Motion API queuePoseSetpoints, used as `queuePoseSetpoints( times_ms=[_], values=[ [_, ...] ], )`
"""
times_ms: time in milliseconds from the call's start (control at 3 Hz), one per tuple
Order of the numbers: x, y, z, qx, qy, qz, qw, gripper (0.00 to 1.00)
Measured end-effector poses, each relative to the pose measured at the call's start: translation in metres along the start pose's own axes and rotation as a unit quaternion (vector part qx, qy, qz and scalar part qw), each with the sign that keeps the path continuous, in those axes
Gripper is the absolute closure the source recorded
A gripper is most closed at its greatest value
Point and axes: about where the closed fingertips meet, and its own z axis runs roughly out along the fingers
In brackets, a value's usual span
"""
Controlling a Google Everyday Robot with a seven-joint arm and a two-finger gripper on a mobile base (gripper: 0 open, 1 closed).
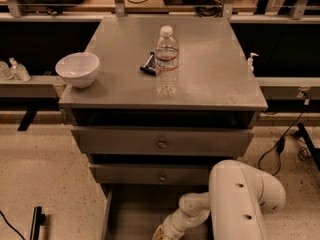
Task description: Open bottom drawer
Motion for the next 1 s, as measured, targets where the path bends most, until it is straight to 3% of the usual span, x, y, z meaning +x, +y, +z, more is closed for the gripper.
queuePoseSetpoints(
  times_ms=[333, 667, 1000],
  values=[
    [0.000, 0.000, 0.000, 0.000, 0.000, 0.000, 1.0000, 0.56],
    [0.000, 0.000, 0.000, 0.000, 0.000, 0.000, 1.0000, 0.75],
    [0.010, -0.033, -0.020, 0.031, -0.009, -0.007, 0.9994, 0.98]
  ],
)
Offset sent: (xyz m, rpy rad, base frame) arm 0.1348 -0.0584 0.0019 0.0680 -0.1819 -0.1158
